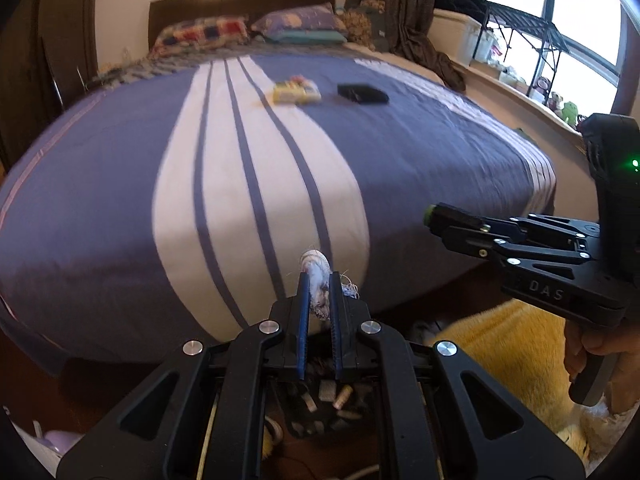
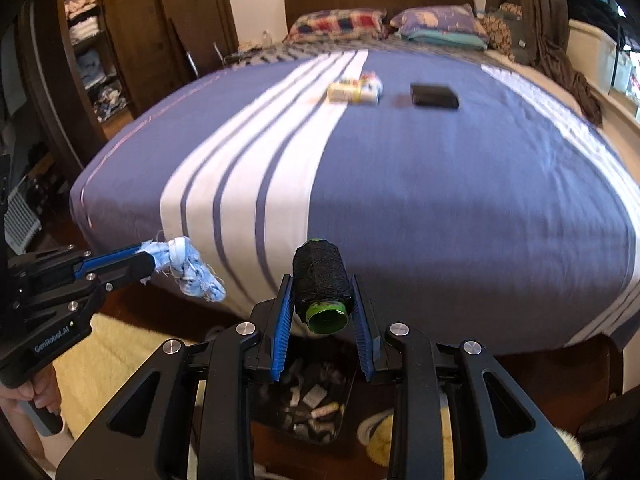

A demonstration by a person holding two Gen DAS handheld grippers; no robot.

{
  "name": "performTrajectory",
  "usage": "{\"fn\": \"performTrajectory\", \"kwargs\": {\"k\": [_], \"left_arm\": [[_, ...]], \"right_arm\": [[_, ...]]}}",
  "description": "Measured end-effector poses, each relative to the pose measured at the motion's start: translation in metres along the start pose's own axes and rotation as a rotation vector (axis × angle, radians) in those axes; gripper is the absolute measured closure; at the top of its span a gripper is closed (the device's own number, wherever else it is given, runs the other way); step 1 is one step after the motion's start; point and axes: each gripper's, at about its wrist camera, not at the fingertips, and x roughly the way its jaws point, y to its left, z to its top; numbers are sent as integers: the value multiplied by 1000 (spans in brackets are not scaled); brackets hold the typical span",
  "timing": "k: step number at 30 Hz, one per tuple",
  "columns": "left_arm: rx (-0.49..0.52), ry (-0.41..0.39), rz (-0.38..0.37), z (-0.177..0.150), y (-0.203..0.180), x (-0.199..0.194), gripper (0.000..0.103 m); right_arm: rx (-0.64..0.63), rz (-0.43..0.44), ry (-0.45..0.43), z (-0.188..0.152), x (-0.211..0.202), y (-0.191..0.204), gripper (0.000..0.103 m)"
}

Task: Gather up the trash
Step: 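Lower both held items over the bin and open both tools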

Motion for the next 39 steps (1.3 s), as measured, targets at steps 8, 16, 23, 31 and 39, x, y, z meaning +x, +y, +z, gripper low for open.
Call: {"fn": "performTrajectory", "kwargs": {"k": [8,16,23,31,39], "left_arm": [[-24,168,-6,-51,-6,59,95],[-73,347,-20,-95,2,132,95],[-98,424,-46,-113,8,164,95],[-102,454,-67,-121,9,180,95],[-123,467,-57,-120,15,184,89]], "right_arm": [[74,13,122,-45,37,-11,74],[100,-5,250,-80,89,-18,74],[116,8,338,-96,126,-19,74],[143,32,411,-105,159,-24,74],[137,46,404,-94,167,-17,73]]}}
